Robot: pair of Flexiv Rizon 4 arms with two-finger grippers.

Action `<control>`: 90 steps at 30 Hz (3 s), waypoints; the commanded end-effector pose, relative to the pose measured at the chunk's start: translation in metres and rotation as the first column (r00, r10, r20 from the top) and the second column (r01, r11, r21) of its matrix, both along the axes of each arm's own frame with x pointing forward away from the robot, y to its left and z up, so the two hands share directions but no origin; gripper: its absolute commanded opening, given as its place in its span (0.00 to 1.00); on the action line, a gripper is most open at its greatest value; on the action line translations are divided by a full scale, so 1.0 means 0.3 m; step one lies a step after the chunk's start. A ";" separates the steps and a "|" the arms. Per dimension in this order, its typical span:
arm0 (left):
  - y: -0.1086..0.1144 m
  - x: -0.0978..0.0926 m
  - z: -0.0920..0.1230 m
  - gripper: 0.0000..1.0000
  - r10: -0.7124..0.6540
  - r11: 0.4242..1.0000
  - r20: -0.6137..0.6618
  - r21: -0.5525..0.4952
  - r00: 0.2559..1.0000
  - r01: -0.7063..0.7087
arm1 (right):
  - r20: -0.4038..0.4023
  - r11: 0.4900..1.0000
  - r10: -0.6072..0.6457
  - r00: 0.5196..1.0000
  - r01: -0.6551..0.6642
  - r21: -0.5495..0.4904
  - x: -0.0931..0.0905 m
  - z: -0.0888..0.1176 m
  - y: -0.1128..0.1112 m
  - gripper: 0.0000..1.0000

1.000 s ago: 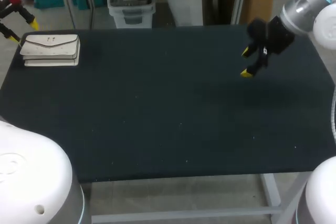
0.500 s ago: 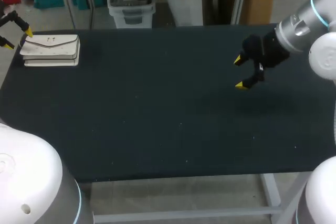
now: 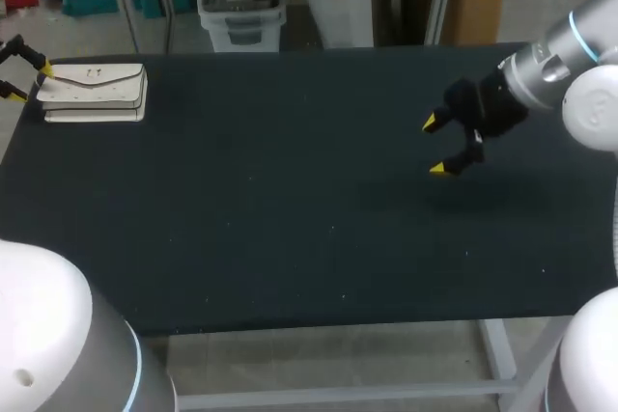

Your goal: Pick up the bag, open it, inspect its contents, close it, and place it on the opposite side

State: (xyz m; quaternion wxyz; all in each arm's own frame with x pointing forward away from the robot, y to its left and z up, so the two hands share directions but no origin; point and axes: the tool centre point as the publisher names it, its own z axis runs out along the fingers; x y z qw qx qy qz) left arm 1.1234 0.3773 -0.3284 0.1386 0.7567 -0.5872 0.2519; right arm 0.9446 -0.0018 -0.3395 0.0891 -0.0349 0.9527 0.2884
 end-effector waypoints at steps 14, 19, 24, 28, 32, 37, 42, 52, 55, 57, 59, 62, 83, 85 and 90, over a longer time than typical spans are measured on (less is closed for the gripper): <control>-0.033 0.059 -0.081 0.45 -0.230 0.952 -0.219 -0.252 0.948 0.173 | -0.009 1.000 0.008 1.000 -0.008 0.002 0.012 0.002 -0.001 1.00; -0.055 0.044 -0.093 0.04 -0.255 0.943 -0.235 -0.275 0.938 0.188 | -0.009 1.000 0.008 1.000 -0.008 0.002 0.012 0.002 -0.001 1.00; -0.089 0.024 -0.087 0.00 -0.278 0.936 -0.241 -0.286 0.930 0.206 | -0.009 1.000 0.008 1.000 -0.008 0.002 0.012 0.002 -0.001 1.00; -0.125 0.000 -0.070 0.00 -0.300 0.928 -0.227 -0.294 0.927 0.228 | -0.009 1.000 0.008 1.000 -0.008 0.002 0.012 0.002 -0.001 1.00; -0.176 -0.025 -0.051 0.00 -0.318 0.921 -0.204 -0.299 0.926 0.251 | -0.009 1.000 0.008 1.000 -0.008 0.002 0.012 0.002 -0.001 1.00; -0.253 -0.052 -0.042 0.00 -0.347 0.911 -0.195 -0.303 0.917 0.281 | -0.026 1.000 0.009 1.000 -0.009 -0.003 0.010 -0.002 0.002 1.00; -0.321 -0.075 -0.031 0.00 -0.365 0.901 -0.175 -0.314 0.914 0.300 | -0.101 1.000 0.009 0.995 -0.011 -0.016 0.000 -0.022 0.008 1.00; -0.466 -0.134 -0.022 0.00 -0.413 0.869 -0.137 -0.354 0.900 0.345 | -0.104 0.999 0.037 0.994 -0.037 0.008 -0.020 -0.028 0.017 1.00; -0.527 -0.167 -0.027 0.00 -0.428 0.858 -0.128 -0.370 0.895 0.357 | -0.105 0.999 0.045 0.993 -0.044 0.009 -0.023 -0.029 0.020 1.00; -0.568 -0.193 -0.030 0.00 -0.430 0.848 -0.110 -0.390 0.896 0.359 | -0.105 0.999 0.045 0.993 -0.044 0.009 -0.023 -0.029 0.020 1.00; -0.593 -0.211 -0.030 0.00 -0.416 0.853 -0.095 -0.384 0.904 0.352 | -0.105 0.999 0.045 0.993 -0.044 0.009 -0.023 -0.029 0.020 1.00; -0.633 -0.250 -0.029 0.00 -0.361 0.860 -0.063 -0.409 0.931 0.306 | -0.105 0.999 0.045 0.993 -0.044 0.009 -0.023 -0.029 0.020 1.00; -0.658 -0.282 0.030 0.93 -0.561 0.797 -0.067 -0.310 0.825 0.517 | -0.105 0.999 0.045 0.993 -0.044 0.009 -0.023 -0.029 0.020 1.00; -0.647 -0.270 0.019 0.81 -0.586 0.781 -0.071 -0.317 0.807 0.539 | -0.105 0.999 0.045 0.993 -0.044 0.009 -0.023 -0.029 0.020 1.00; -0.634 -0.238 -0.018 0.70 -0.619 0.761 -0.067 -0.300 0.783 0.576 | -0.105 0.999 0.045 0.993 -0.044 0.009 -0.023 -0.029 0.020 1.00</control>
